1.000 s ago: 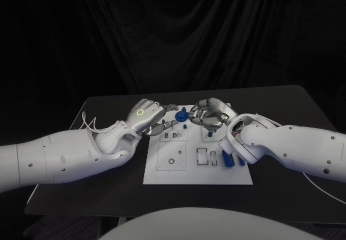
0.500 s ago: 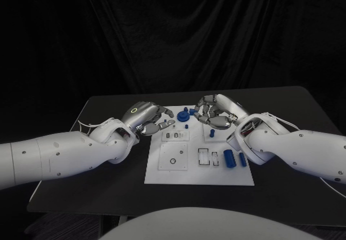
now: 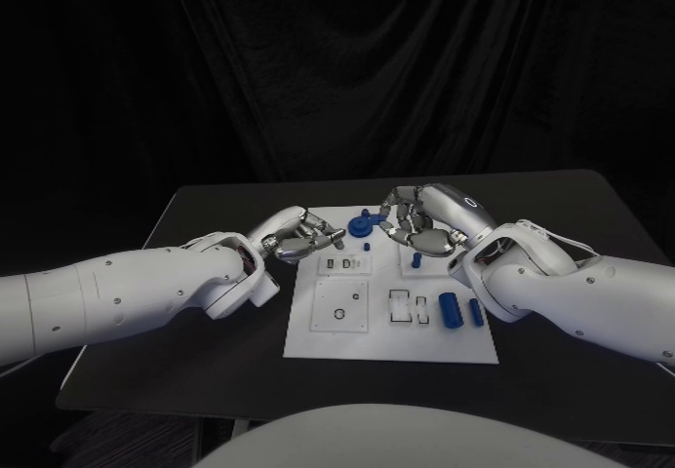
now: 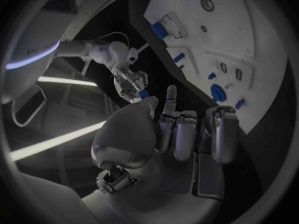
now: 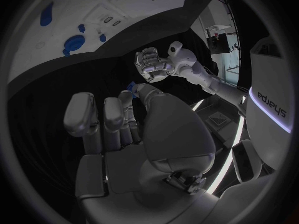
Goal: Assemble the parts on the task board
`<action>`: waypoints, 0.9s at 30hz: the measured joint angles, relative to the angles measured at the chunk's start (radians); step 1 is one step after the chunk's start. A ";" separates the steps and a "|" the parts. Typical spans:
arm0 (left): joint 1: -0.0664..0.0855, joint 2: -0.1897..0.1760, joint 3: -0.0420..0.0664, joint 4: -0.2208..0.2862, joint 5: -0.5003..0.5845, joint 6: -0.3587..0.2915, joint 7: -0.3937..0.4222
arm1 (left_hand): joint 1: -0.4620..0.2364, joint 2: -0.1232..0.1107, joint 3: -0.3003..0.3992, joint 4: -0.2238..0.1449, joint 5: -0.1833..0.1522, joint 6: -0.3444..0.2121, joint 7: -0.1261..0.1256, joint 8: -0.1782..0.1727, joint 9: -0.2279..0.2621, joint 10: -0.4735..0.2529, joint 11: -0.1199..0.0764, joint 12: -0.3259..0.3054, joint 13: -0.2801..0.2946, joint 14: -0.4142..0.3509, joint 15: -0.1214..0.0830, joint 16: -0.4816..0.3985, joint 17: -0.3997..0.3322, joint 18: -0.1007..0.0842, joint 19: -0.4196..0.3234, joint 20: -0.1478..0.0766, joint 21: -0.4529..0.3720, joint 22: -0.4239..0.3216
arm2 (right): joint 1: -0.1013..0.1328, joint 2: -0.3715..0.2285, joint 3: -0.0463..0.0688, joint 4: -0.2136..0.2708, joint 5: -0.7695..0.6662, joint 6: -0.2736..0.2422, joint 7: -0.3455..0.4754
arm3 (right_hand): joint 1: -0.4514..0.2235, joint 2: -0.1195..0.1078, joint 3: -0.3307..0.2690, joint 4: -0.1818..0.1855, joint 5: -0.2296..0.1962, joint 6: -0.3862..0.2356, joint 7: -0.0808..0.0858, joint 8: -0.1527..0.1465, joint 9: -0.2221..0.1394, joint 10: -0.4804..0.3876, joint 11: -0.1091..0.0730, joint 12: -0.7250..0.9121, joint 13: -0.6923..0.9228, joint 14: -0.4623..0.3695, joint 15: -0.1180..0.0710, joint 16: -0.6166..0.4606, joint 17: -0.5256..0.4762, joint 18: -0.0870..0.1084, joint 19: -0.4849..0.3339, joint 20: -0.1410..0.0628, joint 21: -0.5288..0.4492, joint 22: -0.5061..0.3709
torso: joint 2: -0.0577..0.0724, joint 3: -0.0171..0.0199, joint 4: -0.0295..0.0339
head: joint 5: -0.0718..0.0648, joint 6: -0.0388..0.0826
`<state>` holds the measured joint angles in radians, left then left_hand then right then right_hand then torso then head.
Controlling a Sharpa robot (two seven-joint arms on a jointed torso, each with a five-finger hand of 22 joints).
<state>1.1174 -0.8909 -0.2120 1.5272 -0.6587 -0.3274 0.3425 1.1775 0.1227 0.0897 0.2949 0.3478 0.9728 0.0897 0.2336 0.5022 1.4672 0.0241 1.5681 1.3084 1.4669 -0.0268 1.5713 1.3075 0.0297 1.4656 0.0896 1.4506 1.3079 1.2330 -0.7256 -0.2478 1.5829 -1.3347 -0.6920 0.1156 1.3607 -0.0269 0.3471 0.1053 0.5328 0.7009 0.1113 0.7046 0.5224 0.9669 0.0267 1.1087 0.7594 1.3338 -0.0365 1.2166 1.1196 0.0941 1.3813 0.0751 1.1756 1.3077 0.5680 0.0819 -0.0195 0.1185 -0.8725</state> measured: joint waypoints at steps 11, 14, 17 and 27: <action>0.000 0.012 0.000 -0.017 0.418 0.328 -0.123 | 0.009 0.025 -0.077 -0.039 -0.015 -0.045 0.002 0.019 0.029 -0.001 -0.002 0.000 0.000 0.000 0.000 0.000 0.000 0.000 0.000 0.000 -0.020 0.000 | -0.012 0.000 0.000 -0.004 -0.098 -0.023 0.012 | -0.008 -0.011 0.030 -0.030 -0.004 0.001 0.001 0.006 0.000 0.007 0.000 0.004 0.004 0.003 0.003 0.004 0.005 0.000 0.007 0.000 0.010 0.000 | -0.001 0.0005 0.0005 | 0.009 0.000; 0.000 0.014 0.000 -0.028 0.430 0.362 -0.160 | 0.211 -0.014 0.045 -0.206 0.095 -0.080 0.014 0.035 0.049 -0.002 -0.001 0.008 0.008 -0.004 0.000 0.000 0.000 0.000 -0.004 -0.004 -0.028 0.000 | -0.013 -0.002 0.000 -0.005 -0.112 -0.028 0.013 | -0.008 -0.011 0.030 -0.030 -0.011 0.001 0.001 0.006 0.000 0.010 -0.003 0.004 0.005 0.006 -0.001 0.008 0.006 0.000 0.007 0.000 0.010 0.000 | 0.000 0.0017 -0.0002 | 0.009 0.000; 0.000 0.016 0.000 -0.036 0.421 0.366 -0.189 | 0.231 -0.017 0.087 -0.220 0.106 -0.103 0.023 0.045 0.063 -0.001 0.004 0.010 0.008 -0.004 0.001 0.000 0.000 0.000 -0.004 -0.004 -0.038 0.000 | -0.013 -0.003 0.000 -0.005 -0.121 -0.030 0.013 | -0.008 -0.011 0.030 -0.030 -0.012 0.001 0.001 0.006 0.000 0.012 -0.005 0.004 0.006 0.008 0.000 0.008 0.007 0.000 0.007 0.000 0.014 0.000 | 0.000 0.0024 -0.0013 | 0.009 0.000; 0.000 0.041 0.000 -0.078 0.396 0.364 -0.259 | -0.047 0.081 -0.008 0.000 -0.096 -0.129 0.021 0.065 0.062 -0.002 0.012 -0.003 -0.007 -0.002 0.010 0.000 0.000 0.000 -0.005 0.006 -0.038 0.000 | -0.018 -0.002 0.000 -0.009 -0.138 -0.034 0.015 | -0.010 -0.016 0.030 -0.030 -0.012 0.005 0.005 0.021 0.000 0.016 -0.002 0.004 0.007 0.009 0.002 0.008 0.008 0.000 0.007 0.000 0.016 0.000 | 0.000 0.0031 -0.0020 | 0.004 0.000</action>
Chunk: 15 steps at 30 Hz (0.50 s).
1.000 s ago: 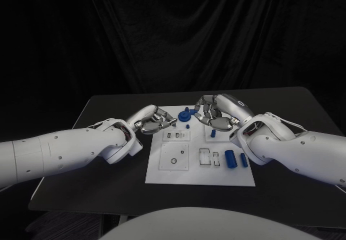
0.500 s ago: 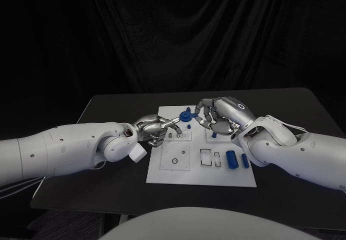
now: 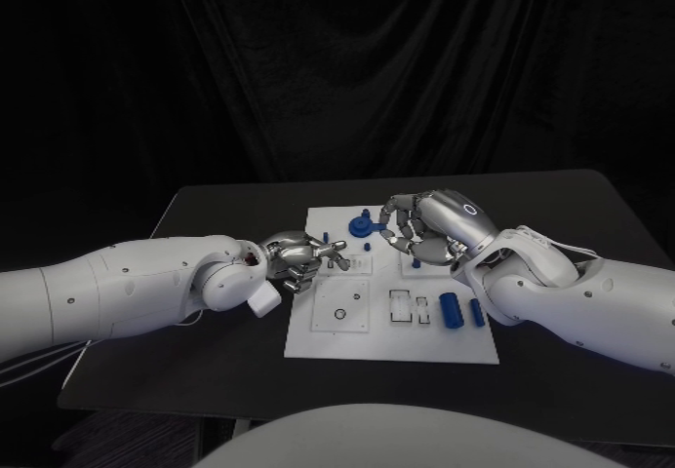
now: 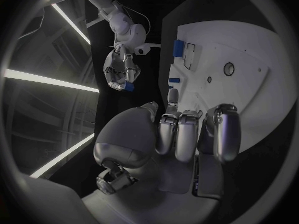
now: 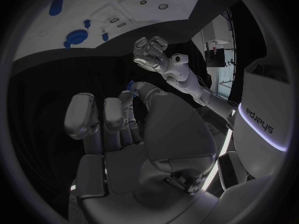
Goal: Assemble the parts on the task board
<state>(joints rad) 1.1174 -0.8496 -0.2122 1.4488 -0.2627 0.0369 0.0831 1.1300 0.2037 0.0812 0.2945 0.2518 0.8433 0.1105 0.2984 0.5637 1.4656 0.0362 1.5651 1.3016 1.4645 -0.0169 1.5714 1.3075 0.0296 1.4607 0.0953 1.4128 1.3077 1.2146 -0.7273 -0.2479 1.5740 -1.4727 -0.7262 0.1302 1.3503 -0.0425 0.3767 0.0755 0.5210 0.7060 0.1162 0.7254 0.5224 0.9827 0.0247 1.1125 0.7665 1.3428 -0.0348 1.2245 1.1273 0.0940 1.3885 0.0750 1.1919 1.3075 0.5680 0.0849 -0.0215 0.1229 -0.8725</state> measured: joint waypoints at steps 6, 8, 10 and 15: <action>0.000 0.028 0.000 -0.019 0.031 0.027 -0.034 | 0.021 0.015 -0.031 -0.060 0.041 0.019 -0.010 0.011 -0.003 0.001 -0.006 0.002 0.008 0.001 -0.002 0.000 0.000 0.000 0.000 0.000 0.000 0.000 | -0.004 0.004 0.000 -0.004 -0.004 0.000 0.002 | 0.000 0.000 0.000 0.000 -0.004 0.000 0.000 0.002 0.000 0.002 -0.002 0.000 0.001 0.000 0.000 0.000 0.001 0.000 0.002 -0.002 0.005 0.000 | -0.001 -0.0020 0.0006 | 0.001 0.000; 0.000 0.038 0.000 -0.029 0.033 0.033 -0.056 | 0.139 -0.022 0.036 -0.163 0.100 0.010 -0.018 0.011 -0.003 -0.001 -0.011 0.004 0.011 -0.001 -0.010 0.000 0.000 0.000 -0.003 -0.010 -0.010 0.000 | -0.006 0.004 0.000 -0.006 -0.005 0.000 0.003 | 0.000 0.000 0.000 0.000 -0.004 0.000 0.000 0.003 0.000 0.004 -0.003 0.000 0.001 0.000 0.000 0.000 0.001 0.000 0.004 -0.004 0.005 0.000 | -0.001 -0.0023 0.0007 | 0.002 0.000; 0.000 0.045 0.000 -0.039 0.028 0.033 -0.078 | 0.189 -0.049 0.076 -0.206 0.117 -0.016 -0.006 0.011 -0.002 -0.001 -0.011 0.007 0.011 -0.001 -0.010 0.000 0.000 0.000 -0.006 -0.013 -0.023 0.000 | -0.007 0.005 0.000 -0.008 -0.006 0.000 0.004 | 0.001 0.001 0.000 0.000 -0.004 0.000 0.000 0.004 0.000 0.004 -0.003 0.000 0.001 0.000 0.000 0.000 0.001 0.000 0.004 -0.004 0.005 0.000 | -0.002 -0.0025 0.0013 | 0.002 0.000; 0.000 0.069 0.000 -0.078 -0.012 0.015 -0.145 | 0.224 -0.059 0.182 -0.227 0.164 -0.089 0.017 0.015 0.008 0.001 0.007 0.013 0.011 0.001 -0.006 0.000 0.000 0.000 -0.011 -0.008 -0.035 0.000 | -0.014 0.004 0.000 -0.016 -0.007 0.000 0.004 | 0.003 0.001 -0.001 -0.001 -0.008 0.000 0.000 0.006 0.000 0.004 -0.003 0.000 0.002 0.004 -0.004 0.004 0.002 0.000 0.004 -0.004 0.005 0.000 | -0.004 -0.0032 0.0025 | 0.003 0.000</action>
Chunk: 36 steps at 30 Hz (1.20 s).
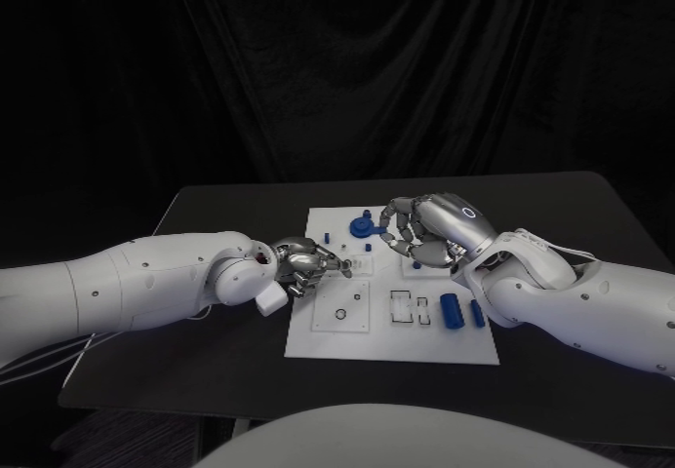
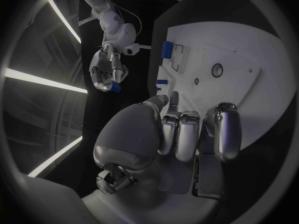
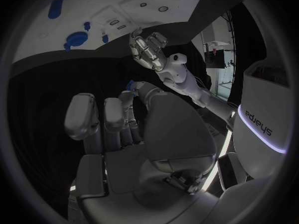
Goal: Assemble the parts on the task board
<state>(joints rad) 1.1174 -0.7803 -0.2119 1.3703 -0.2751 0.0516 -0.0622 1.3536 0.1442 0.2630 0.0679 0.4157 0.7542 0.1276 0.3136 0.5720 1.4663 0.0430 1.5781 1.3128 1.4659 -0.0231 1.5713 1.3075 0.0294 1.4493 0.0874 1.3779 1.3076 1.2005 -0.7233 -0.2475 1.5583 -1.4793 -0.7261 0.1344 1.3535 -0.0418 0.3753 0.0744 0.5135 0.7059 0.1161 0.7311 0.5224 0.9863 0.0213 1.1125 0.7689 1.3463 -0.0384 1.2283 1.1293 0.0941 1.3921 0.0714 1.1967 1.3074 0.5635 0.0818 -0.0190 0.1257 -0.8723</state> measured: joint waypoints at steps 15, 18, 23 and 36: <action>0.000 0.035 0.000 -0.058 0.051 0.028 0.110 | -0.299 0.008 -0.181 0.226 -0.228 -0.016 0.003 0.040 -0.029 0.000 0.009 -0.011 -0.005 -0.001 0.016 0.000 0.000 0.000 0.013 0.017 0.042 0.000 | -0.028 0.008 0.000 -0.033 -0.001 0.001 0.010 | 0.001 0.001 0.000 0.000 -0.007 0.000 0.000 0.002 0.000 0.007 0.000 0.000 0.000 0.000 0.000 0.000 0.000 0.000 0.000 0.000 0.001 0.000 | -0.002 -0.0008 -0.0003 | -0.008 0.077; 0.000 0.028 0.000 -0.042 0.104 0.068 0.143 | -0.337 0.005 -0.243 0.224 -0.261 -0.009 0.003 0.040 -0.045 0.000 0.009 -0.011 -0.005 -0.001 0.016 0.000 0.000 0.000 0.013 0.017 0.051 0.000 | -0.034 0.008 0.000 -0.034 -0.002 0.001 0.018 | 0.005 -0.003 0.000 0.000 -0.013 0.004 0.004 0.003 0.000 0.007 0.000 0.000 0.000 0.000 0.000 0.000 0.000 0.000 0.000 0.000 0.004 0.000 | -0.007 -0.0009 0.0008 | -0.010 0.076; 0.000 0.008 0.000 -0.007 0.197 0.140 0.177 | -0.334 0.005 -0.278 0.221 -0.252 -0.009 0.003 0.040 -0.061 0.000 0.009 -0.011 -0.005 -0.001 0.016 0.000 0.000 0.000 0.015 0.019 0.061 0.000 | -0.040 0.008 0.000 -0.037 -0.002 0.000 0.037 | 0.005 -0.003 0.000 0.000 -0.015 0.004 0.004 0.004 0.000 0.007 0.000 0.000 0.000 0.000 0.000 0.000 0.003 0.000 0.003 0.004 0.009 0.000 | -0.018 -0.0023 0.0003 | -0.010 0.063; 0.000 -0.029 0.000 0.063 0.388 0.261 0.171 | -0.232 0.043 -0.316 0.205 -0.027 0.002 0.006 0.023 -0.108 0.000 0.009 -0.011 -0.005 0.003 0.020 0.000 0.000 0.000 0.016 0.020 0.063 0.000 | -0.049 0.012 0.000 -0.040 -0.002 -0.007 0.087 | 0.006 -0.004 -0.001 0.000 -0.024 0.004 0.003 0.004 0.000 0.007 0.000 0.000 0.000 0.006 -0.001 0.002 0.005 0.000 0.007 0.000 0.016 0.001 | -0.037 -0.0094 0.0018 | -0.004 0.026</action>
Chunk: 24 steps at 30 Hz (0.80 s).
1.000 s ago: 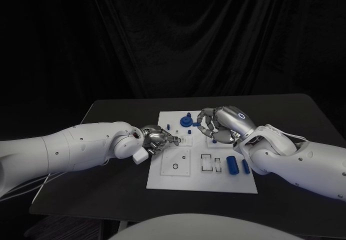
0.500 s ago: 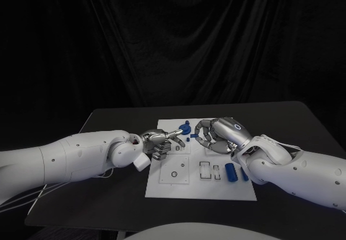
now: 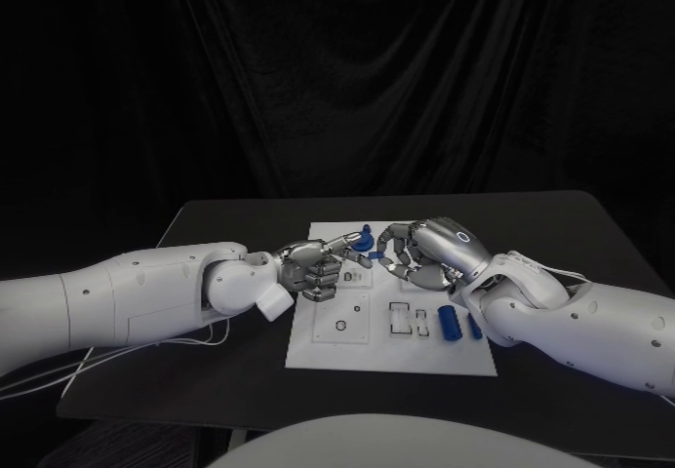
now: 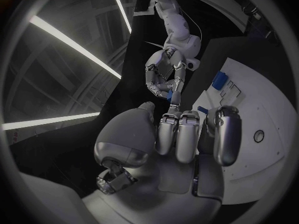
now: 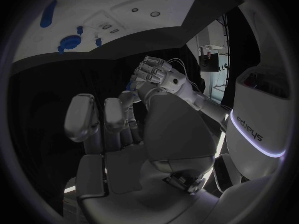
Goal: Assemble the parts on the task board
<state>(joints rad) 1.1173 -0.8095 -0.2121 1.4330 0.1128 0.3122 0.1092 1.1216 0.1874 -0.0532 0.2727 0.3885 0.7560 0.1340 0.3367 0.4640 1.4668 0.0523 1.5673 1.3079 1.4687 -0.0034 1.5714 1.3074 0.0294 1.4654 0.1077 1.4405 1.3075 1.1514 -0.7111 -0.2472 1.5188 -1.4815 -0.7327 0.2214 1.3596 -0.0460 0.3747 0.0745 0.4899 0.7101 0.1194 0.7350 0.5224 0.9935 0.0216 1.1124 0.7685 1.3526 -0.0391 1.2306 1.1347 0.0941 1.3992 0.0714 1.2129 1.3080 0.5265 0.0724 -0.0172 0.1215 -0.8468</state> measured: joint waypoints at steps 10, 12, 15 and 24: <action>0.000 -0.004 0.000 0.000 0.055 0.034 -0.082 | 0.014 0.001 0.001 -0.010 0.044 0.000 0.000 -0.007 -0.010 0.000 0.000 0.000 0.000 0.000 0.000 0.000 0.000 0.000 0.000 0.000 -0.004 0.000 | -0.003 -0.008 -0.001 0.014 0.000 -0.026 0.043 | 0.000 0.000 -0.002 0.000 -0.008 0.005 0.002 0.000 0.000 0.000 0.000 0.000 -0.001 0.000 0.000 0.002 0.001 0.000 0.000 0.000 0.005 0.000 | -0.004 -0.0017 0.0010 | 0.001 -0.017; 0.000 -0.004 0.000 -0.001 0.060 0.037 -0.096 | 0.015 0.002 0.001 -0.010 0.053 0.006 0.001 -0.007 -0.011 0.000 0.000 0.000 0.000 0.000 0.000 0.000 0.000 0.000 0.000 0.000 -0.005 0.000 | -0.003 -0.011 -0.001 0.017 0.000 -0.035 0.053 | 0.000 0.000 -0.002 0.000 -0.011 0.007 0.001 -0.001 0.000 0.000 0.000 0.000 -0.002 0.000 0.000 0.002 0.001 0.000 0.000 0.000 0.006 0.000 | -0.004 -0.0017 0.0009 | 0.002 -0.020; 0.000 -0.005 0.000 -0.001 0.066 0.042 -0.115 | 0.019 0.006 0.001 -0.010 0.065 0.018 -0.003 -0.007 -0.011 0.000 0.000 0.000 0.000 0.000 0.000 0.000 0.000 0.000 0.000 0.000 -0.005 0.000 | -0.003 -0.014 -0.001 0.022 0.000 -0.049 0.072 | 0.005 -0.006 -0.002 0.000 -0.018 0.007 0.001 -0.002 0.000 0.000 0.000 0.000 -0.003 0.000 0.000 0.002 0.001 0.000 0.000 0.000 0.011 0.000 | -0.004 -0.0017 0.0009 | 0.003 -0.022; 0.000 -0.011 0.000 -0.001 0.076 0.066 -0.140 | 0.029 -0.004 -0.003 -0.014 0.065 0.049 -0.012 0.010 -0.007 0.000 0.000 0.000 0.000 0.000 0.000 0.000 0.000 0.000 0.000 0.000 -0.004 0.000 | -0.005 -0.015 -0.001 0.024 0.000 -0.080 0.125 | 0.006 -0.007 -0.002 0.000 -0.023 0.013 0.002 -0.006 0.000 0.002 0.002 0.000 -0.007 0.000 0.000 0.001 0.001 0.000 0.000 0.000 0.015 0.000 | -0.004 -0.0015 -0.0011 | 0.011 -0.026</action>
<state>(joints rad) 1.1168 -0.8203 -0.2120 1.4322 0.1889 0.3786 -0.0303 1.1508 0.1837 -0.0561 0.2590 0.4532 0.8049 0.1221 0.3468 0.4573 1.4667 0.0523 1.5673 1.3078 1.4687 -0.0034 1.5714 1.3074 0.0294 1.4654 0.1075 1.4361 1.3074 1.1465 -0.7262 -0.2477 1.5427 -1.4819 -0.8125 0.3465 1.3660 -0.0531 0.3723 0.0744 0.4666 0.7226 0.1213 0.7288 0.5226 0.9952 0.0234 1.1124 0.7611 1.3526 -0.0391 1.2321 1.1352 0.0941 1.3992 0.0715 1.2281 1.3079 0.5222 0.0709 -0.0182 0.1323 -0.8725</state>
